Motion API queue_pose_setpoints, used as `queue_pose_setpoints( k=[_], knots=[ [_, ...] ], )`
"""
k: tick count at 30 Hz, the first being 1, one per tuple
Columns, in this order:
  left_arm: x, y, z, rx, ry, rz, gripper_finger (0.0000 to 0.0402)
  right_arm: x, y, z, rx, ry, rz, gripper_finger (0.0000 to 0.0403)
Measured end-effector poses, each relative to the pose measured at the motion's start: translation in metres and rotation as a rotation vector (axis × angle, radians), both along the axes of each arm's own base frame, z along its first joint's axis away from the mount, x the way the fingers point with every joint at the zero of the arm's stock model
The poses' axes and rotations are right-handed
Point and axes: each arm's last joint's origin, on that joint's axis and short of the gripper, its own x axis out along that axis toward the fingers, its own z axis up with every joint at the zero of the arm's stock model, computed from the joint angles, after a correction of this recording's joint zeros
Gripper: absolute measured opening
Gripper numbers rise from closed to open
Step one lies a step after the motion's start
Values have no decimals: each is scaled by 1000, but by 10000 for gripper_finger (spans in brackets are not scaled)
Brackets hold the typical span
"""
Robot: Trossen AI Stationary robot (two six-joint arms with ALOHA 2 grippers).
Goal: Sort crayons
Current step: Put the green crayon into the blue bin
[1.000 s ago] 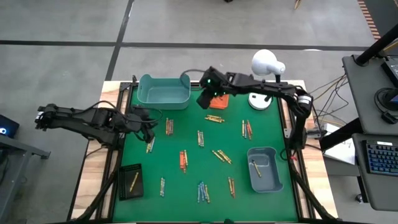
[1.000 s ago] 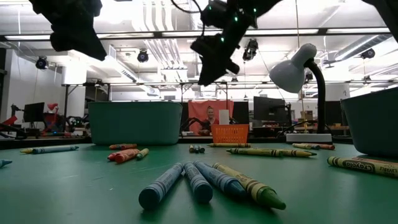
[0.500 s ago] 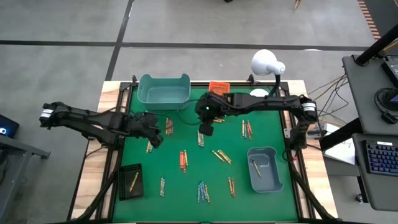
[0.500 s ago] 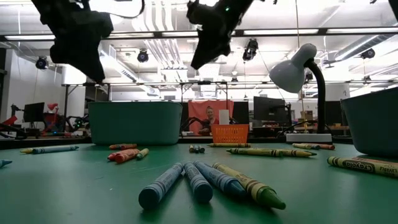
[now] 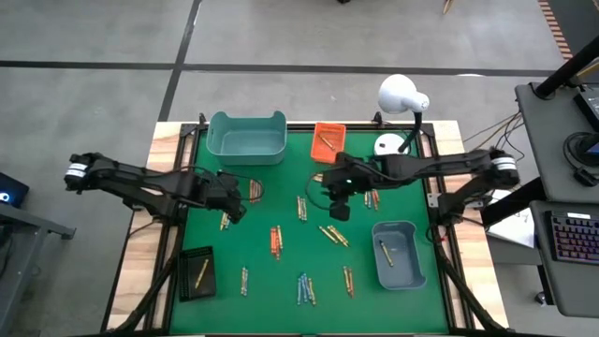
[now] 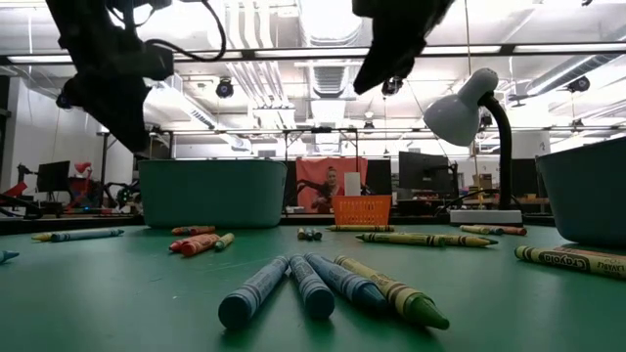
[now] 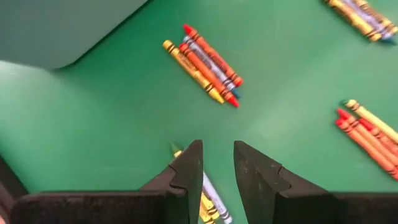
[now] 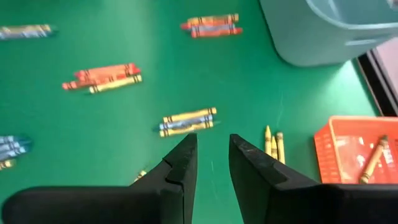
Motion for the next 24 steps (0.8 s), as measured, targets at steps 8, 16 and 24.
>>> queue_pose_setpoints(
  k=[8, 16, 24],
  knots=[
    [4, -2, -8, -60, 58, 28, 73, -23, 1, -16, -63, -192, 55, 68],
    [4, -5, -14, -166, 108, 80, 73, -33, 1, -34, -115, -249, 92, 72],
    [5, -3, -17, -178, 109, 152, 73, -37, 1, -52, -159, -241, 128, 63]
  ],
)
